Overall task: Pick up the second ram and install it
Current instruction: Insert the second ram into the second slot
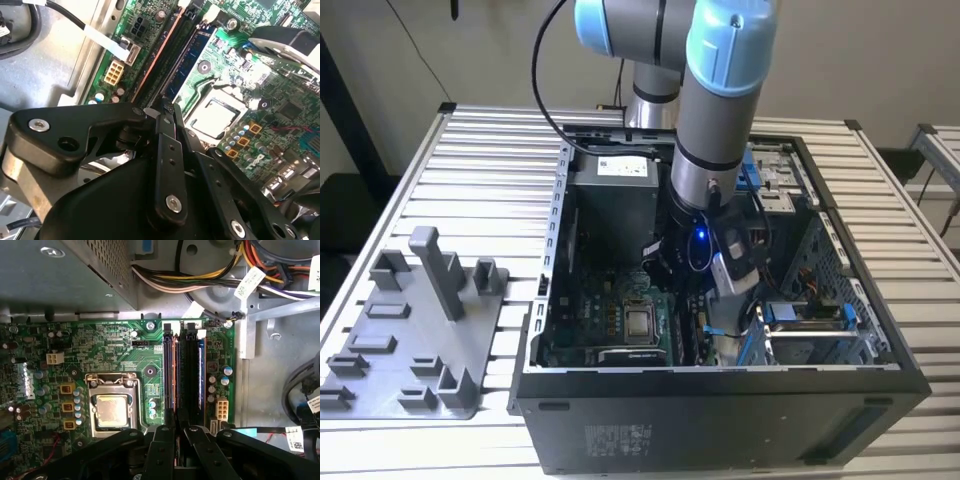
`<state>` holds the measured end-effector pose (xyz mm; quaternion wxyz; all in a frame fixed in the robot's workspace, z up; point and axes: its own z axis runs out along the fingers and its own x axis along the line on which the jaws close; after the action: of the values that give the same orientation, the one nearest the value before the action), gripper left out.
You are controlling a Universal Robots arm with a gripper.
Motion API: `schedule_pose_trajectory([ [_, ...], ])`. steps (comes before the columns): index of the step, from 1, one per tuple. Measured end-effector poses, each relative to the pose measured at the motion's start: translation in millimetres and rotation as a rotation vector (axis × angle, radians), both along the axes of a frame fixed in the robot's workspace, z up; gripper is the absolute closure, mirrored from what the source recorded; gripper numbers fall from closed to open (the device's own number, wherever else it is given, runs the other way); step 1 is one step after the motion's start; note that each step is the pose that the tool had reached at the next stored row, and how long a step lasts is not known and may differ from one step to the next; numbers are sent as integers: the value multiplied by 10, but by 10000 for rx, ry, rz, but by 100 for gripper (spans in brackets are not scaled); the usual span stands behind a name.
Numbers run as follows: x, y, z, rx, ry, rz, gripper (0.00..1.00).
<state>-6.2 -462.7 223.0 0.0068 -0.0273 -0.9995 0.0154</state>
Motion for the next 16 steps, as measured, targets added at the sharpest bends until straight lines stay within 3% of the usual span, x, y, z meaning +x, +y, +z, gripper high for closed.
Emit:
schedule_pose_trajectory([
  [16,1,2,-33,-45,-3,-232,86],
])
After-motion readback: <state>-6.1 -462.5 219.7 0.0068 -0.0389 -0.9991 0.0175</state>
